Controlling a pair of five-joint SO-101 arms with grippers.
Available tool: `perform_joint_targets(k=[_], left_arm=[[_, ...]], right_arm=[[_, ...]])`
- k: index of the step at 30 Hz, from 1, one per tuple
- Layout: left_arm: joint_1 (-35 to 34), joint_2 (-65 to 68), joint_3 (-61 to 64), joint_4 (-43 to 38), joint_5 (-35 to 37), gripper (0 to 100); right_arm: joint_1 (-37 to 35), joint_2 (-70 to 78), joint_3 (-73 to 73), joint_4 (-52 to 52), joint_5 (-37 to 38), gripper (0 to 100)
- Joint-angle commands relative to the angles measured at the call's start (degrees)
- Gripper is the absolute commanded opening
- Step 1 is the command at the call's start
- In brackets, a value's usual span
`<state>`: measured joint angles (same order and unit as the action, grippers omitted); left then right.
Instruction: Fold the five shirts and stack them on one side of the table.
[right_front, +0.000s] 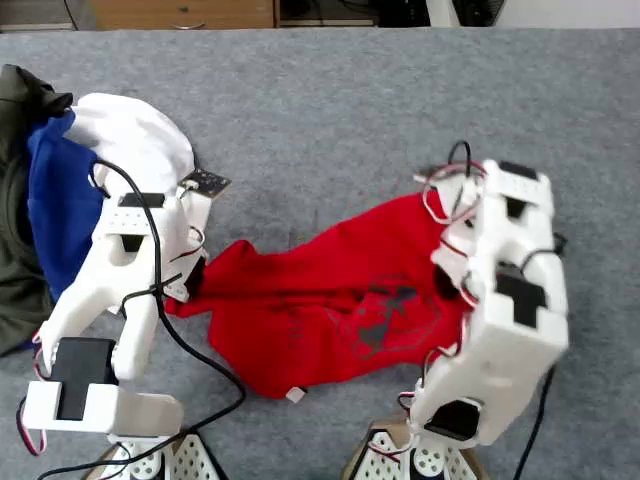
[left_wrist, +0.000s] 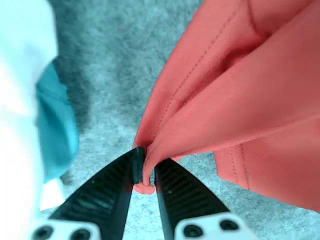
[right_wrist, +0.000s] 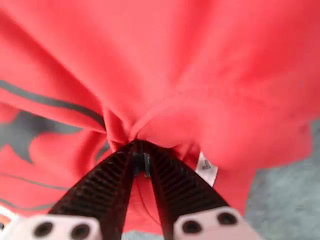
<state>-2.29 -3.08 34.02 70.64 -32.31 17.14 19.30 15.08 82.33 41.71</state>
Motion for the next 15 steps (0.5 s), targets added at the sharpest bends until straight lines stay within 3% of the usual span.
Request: perform_joint_targets(k=[1,8,15], left_arm=[[-0.79,-0.13,-2.64,1.14,0.35,2],[-0.79,-0.13,-2.64,1.14,0.35,2],[-0.79,-0.13,-2.64,1.14,0.26,2]], right_arm=[[5.58,-12.97,11.3,-1.85,5.54,0.2],[12.44,-33.45,32.4,-1.76,17.41,0.3],[13.05,-44.35,41.54,2.9,24.0,0.4]])
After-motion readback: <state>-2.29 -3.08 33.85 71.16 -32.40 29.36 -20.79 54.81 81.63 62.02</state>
